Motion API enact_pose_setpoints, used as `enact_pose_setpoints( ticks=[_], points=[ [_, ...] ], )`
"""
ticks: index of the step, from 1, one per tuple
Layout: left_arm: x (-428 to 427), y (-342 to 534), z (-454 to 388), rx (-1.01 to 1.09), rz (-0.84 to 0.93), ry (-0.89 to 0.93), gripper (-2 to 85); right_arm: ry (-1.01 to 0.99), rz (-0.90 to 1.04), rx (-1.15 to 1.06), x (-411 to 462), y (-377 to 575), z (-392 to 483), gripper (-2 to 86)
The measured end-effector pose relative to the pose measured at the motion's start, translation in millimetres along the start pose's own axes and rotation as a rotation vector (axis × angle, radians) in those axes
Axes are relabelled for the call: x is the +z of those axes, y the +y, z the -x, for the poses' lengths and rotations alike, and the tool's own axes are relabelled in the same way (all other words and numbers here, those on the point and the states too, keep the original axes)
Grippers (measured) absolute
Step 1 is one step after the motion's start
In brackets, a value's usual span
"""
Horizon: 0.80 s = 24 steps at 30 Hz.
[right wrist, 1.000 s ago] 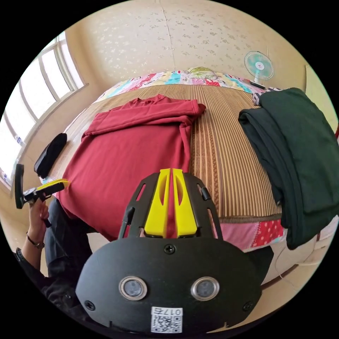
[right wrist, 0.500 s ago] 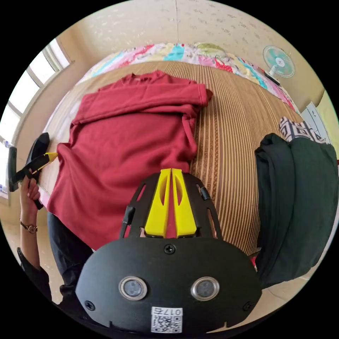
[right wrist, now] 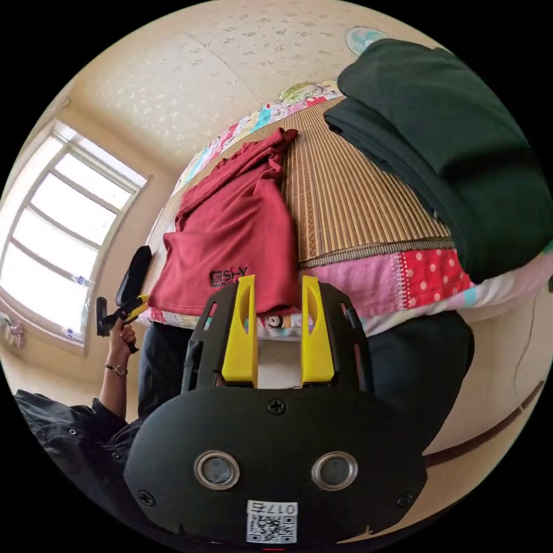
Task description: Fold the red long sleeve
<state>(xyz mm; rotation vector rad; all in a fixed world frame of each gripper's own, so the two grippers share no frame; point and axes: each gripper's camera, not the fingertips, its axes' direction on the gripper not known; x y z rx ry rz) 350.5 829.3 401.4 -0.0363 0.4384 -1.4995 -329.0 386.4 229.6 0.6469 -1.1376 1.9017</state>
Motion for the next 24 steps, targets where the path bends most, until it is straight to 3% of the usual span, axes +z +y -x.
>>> enact_pose_setpoints(
  ticks=[6, 11, 18, 21, 24],
  points=[
    [-18.5, 16.2, 26.5, -0.055, 0.037, 0.119, 5.9, -0.079, 0.014, 0.103, -7.5, 8.9, -37.5, 8.7],
    [-61.2, 34.3, 56.7, -0.069, -0.040, 0.534, 5.1, -0.115, 0.085, 0.057, -20.2, 13.5, -42.9, 4.1],
    [-147.6, 48.4, 39.0, 0.152, -0.100, 0.981, 4.8, -0.477, -0.163, -0.132, -145.4, 34.2, -20.0, 3.2],
    [-187.3, 51.2, 18.9, 0.259, -0.136, 1.000, 4.9, -0.578, -0.261, -0.207, -207.7, 40.0, 1.7, 3.1],
    [-197.8, 47.8, 17.7, 0.153, -0.184, 0.839, 4.8, -0.495, -0.307, -0.158, -236.0, 36.6, 9.0, 3.0]
  ],
)
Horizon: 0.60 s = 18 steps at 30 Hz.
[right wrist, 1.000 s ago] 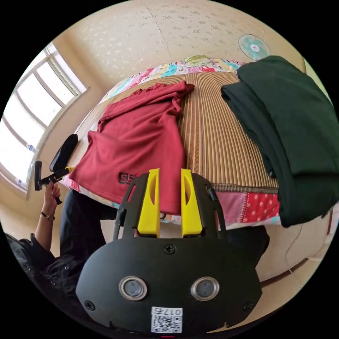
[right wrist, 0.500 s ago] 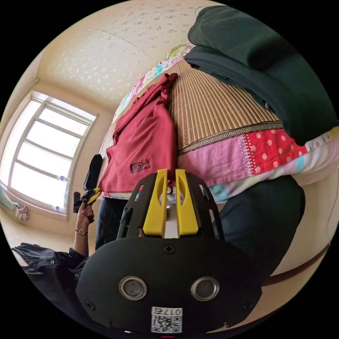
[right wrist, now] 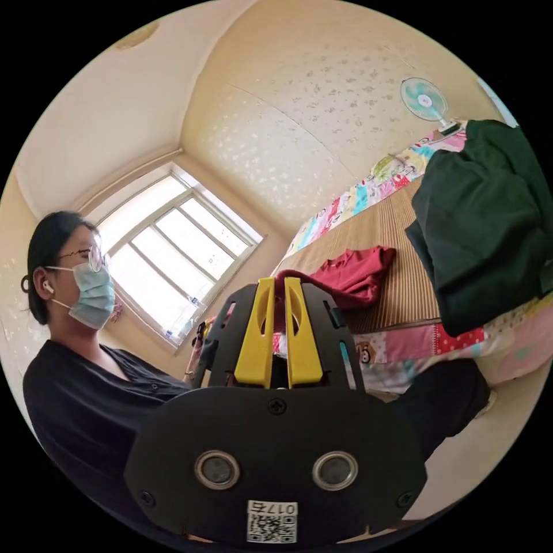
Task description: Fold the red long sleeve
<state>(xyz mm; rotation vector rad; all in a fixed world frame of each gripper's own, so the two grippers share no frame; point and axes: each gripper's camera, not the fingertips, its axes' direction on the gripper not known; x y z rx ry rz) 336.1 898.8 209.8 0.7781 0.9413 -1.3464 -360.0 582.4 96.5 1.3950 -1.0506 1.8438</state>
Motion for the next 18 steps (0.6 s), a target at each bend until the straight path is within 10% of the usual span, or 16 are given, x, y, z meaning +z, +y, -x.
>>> enact_pose_setpoints(
  ticks=[7, 18],
  points=[
    [17.7, -55.0, 23.7, -0.029, -0.287, -0.354, -0.5, 0.404, 0.018, 0.021, 83.6, -56.9, -17.7, 2.7],
    [187.3, -63.2, 60.1, 0.139, 0.298, -0.680, 15.5, 0.632, 0.144, -0.079, 238.3, -116.0, -32.3, 2.8]
  ],
)
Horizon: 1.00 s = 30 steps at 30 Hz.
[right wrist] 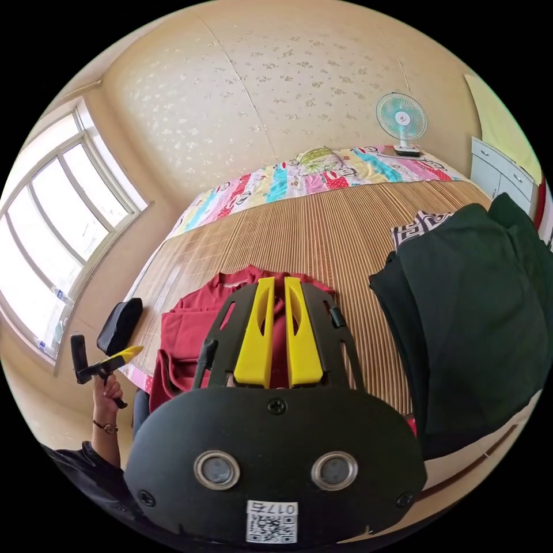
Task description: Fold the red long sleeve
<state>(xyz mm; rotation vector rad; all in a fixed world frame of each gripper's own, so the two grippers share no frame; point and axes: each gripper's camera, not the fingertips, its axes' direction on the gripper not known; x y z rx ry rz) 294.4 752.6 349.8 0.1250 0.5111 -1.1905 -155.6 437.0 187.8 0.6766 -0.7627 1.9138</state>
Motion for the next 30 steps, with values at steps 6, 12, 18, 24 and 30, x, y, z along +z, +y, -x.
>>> enact_pose_setpoints(
  ticks=[6, 12, 18, 24, 30],
  points=[
    [39.7, 32.8, 14.1, -0.085, 0.008, -0.024, 6.5, -0.013, -0.020, 0.067, 1.2, 28.0, -21.6, 2.6],
    [-15.8, 49.4, -7.1, 0.018, -0.283, 0.113, 3.5, -0.067, -0.128, 0.107, -42.8, 48.5, -36.3, 2.7],
    [-45.4, -35.3, 37.1, -0.104, -0.421, 0.089, 3.5, -0.083, -0.142, 0.113, -17.5, -9.1, -28.1, 3.5],
    [-32.2, -88.4, 106.0, -0.246, -0.421, 0.054, 7.7, 0.020, -0.012, 0.068, 71.2, -72.1, -13.1, 7.3],
    [2.6, -12.8, 93.7, -0.159, -0.204, 0.008, 10.7, 0.067, 0.049, -0.052, 72.6, 27.5, -16.7, 10.0]
  ],
)
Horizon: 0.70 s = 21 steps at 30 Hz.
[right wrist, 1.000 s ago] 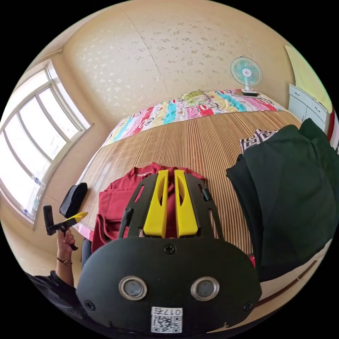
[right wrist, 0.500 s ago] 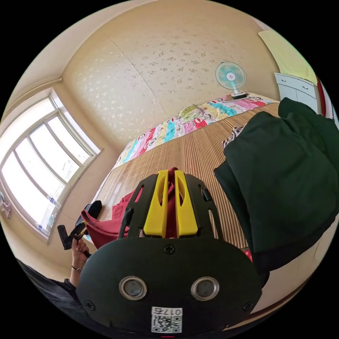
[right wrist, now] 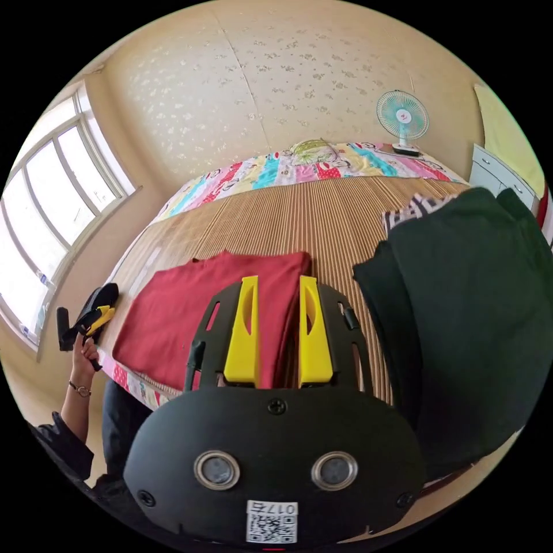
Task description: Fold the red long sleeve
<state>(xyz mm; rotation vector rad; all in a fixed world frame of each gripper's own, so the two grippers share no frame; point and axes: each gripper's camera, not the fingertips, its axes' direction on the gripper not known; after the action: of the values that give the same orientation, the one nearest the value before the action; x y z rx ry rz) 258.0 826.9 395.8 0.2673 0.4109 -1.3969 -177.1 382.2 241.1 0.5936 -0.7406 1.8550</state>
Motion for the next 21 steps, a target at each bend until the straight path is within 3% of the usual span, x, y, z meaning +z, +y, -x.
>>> enact_pose_setpoints(
  ticks=[5, 6, 8, 12, 16, 19, 21],
  points=[
    [20.5, 53.7, 1.3, -0.024, 0.087, 0.084, 10.4, -0.229, 0.157, 0.070, 25.2, 82.8, -27.2, 7.5],
    [21.0, 57.8, 2.7, -0.038, 0.102, 0.038, 5.7, -0.252, 0.171, 0.061, 27.6, 87.9, -27.3, 6.4],
    [19.4, 59.1, 6.2, -0.031, 0.159, 0.037, 3.2, -0.216, 0.195, 0.019, 26.2, 103.5, -21.3, 4.2],
    [-12.2, 79.0, 24.2, -0.129, 0.044, 0.107, 3.8, -0.133, 0.198, 0.045, 6.6, 119.0, -7.3, 3.9],
    [-25.1, 115.8, 45.5, -0.309, -0.084, 0.131, 13.7, -0.022, 0.184, 0.118, -7.0, 133.2, 2.2, 5.4],
    [-11.4, 121.6, 50.7, -0.348, -0.065, 0.175, 16.3, 0.091, 0.079, 0.129, -26.2, 129.1, 15.5, 6.5],
    [-3.0, 118.5, 47.2, -0.335, -0.051, 0.176, 15.0, 0.037, 0.071, 0.094, -27.8, 116.4, 29.9, 7.3]
  ],
)
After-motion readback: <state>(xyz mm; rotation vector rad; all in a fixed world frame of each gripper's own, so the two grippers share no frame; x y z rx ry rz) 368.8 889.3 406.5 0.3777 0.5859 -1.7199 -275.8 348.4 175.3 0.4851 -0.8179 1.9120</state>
